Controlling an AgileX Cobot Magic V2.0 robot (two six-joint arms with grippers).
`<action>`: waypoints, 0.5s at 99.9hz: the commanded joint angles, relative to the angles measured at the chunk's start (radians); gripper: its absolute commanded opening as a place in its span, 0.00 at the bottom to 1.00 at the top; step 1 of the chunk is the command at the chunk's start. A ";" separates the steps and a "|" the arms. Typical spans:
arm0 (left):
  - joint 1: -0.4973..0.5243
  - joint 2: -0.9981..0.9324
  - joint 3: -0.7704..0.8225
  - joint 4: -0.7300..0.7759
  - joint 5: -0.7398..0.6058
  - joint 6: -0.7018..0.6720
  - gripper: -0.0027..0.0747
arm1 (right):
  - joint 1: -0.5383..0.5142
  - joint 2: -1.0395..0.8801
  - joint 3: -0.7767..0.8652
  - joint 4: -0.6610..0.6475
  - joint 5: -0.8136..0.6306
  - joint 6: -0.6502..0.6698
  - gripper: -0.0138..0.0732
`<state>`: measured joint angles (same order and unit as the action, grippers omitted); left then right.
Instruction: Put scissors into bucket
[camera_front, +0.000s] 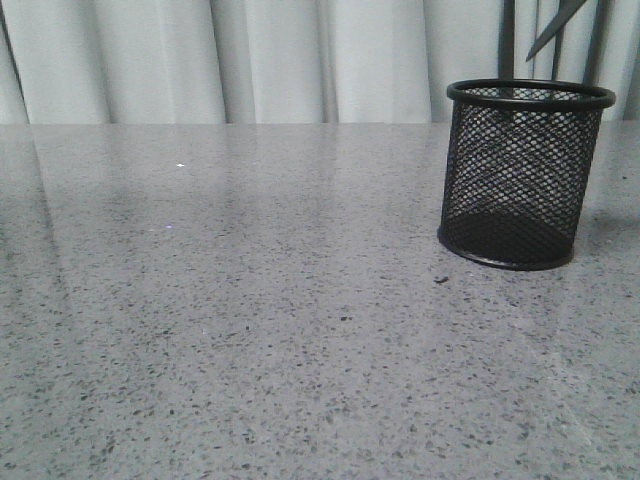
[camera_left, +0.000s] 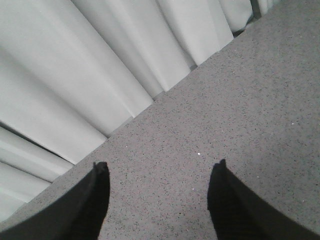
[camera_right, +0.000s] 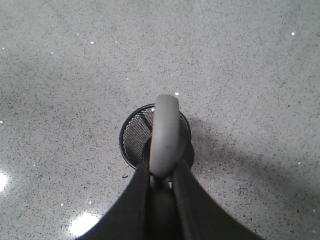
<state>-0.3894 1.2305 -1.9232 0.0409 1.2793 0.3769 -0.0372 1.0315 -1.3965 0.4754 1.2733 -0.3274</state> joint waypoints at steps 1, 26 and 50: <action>0.006 -0.014 -0.025 -0.007 -0.019 -0.012 0.55 | 0.007 0.020 -0.034 0.017 0.039 -0.001 0.10; 0.006 -0.014 -0.025 -0.007 -0.021 -0.012 0.55 | 0.074 0.088 -0.034 -0.037 0.039 0.000 0.10; 0.006 -0.014 -0.025 -0.007 -0.021 -0.012 0.55 | 0.113 0.141 -0.034 -0.062 0.039 0.000 0.10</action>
<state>-0.3894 1.2305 -1.9232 0.0409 1.2793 0.3752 0.0665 1.1720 -1.3965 0.4065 1.2713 -0.3224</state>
